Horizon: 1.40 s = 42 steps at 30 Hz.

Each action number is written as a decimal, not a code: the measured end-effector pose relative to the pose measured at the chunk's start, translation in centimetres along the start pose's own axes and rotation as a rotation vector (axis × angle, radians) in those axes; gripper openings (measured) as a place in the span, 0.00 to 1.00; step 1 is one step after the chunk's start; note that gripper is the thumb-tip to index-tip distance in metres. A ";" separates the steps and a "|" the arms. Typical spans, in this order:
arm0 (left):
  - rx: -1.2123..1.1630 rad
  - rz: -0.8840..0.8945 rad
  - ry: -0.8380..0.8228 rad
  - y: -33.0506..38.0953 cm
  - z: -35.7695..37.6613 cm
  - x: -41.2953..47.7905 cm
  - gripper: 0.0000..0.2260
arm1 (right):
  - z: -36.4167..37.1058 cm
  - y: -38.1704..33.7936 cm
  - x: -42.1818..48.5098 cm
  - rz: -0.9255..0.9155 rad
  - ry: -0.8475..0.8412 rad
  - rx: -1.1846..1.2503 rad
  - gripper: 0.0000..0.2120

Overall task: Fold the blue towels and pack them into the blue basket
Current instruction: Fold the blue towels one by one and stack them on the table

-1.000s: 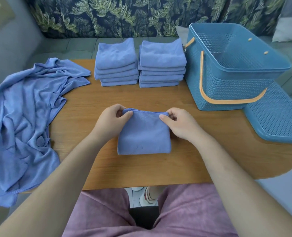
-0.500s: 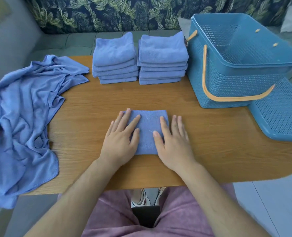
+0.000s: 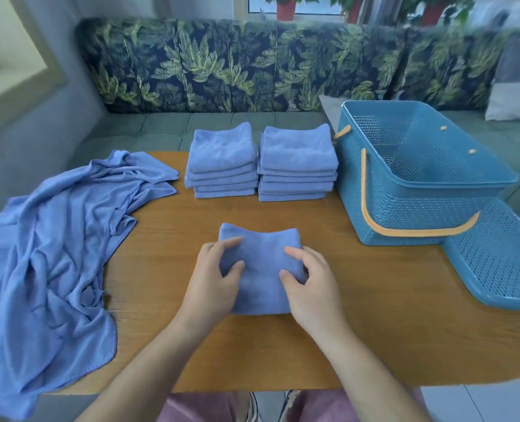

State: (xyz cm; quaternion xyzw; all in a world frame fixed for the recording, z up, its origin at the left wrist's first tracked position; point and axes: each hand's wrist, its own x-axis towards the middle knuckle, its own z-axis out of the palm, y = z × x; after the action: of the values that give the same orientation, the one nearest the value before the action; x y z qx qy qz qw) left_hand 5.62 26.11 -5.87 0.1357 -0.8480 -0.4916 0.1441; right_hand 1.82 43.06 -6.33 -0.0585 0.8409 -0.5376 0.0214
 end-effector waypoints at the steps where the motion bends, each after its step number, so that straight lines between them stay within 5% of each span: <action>1: -0.018 0.013 0.023 1.1 -0.9 0.9 0.17 | -0.2 -1.4 1.3 -0.028 -0.008 0.000 0.18; 9: 0.017 0.037 0.125 7.2 -8.5 17.9 0.18 | 0.8 -14.3 17.3 -0.230 -0.112 -0.184 0.21; 17: 0.129 -0.053 0.070 3.5 -7.1 30.5 0.19 | 5.9 -14.8 28.5 -0.169 -0.234 -0.541 0.23; 22: 0.408 -0.099 0.098 -0.9 -4.6 31.4 0.15 | 7.2 -14.6 29.8 -0.298 -0.324 -0.998 0.20; 25: 0.523 0.165 0.223 0.5 -4.7 31.7 0.16 | 8.5 -15.0 30.6 -0.431 -0.277 -1.011 0.26; 27: 0.566 0.290 0.100 0.7 -4.3 31.8 0.17 | 9.7 -13.9 30.6 -0.377 -0.332 -1.065 0.28; 30: 0.683 0.256 -0.127 -2.2 -2.8 29.8 0.20 | 11.5 -10.3 29.0 -0.299 -0.381 -1.138 0.28; 35: 0.742 0.193 -0.139 -3.1 -2.7 29.1 0.23 | 12.2 -11.2 27.8 -0.288 -0.328 -1.240 0.28; 42: 0.587 0.339 0.079 -1.4 -8.0 23.4 0.15 | 11.3 -14.3 21.2 -0.683 -0.148 -1.066 0.16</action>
State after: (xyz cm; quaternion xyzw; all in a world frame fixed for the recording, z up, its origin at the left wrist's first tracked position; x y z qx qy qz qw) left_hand -12.77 10.37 -0.67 0.0471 -0.9576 -0.1901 0.2113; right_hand -17.06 24.33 2.48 -0.3631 0.9232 -0.0166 -0.1251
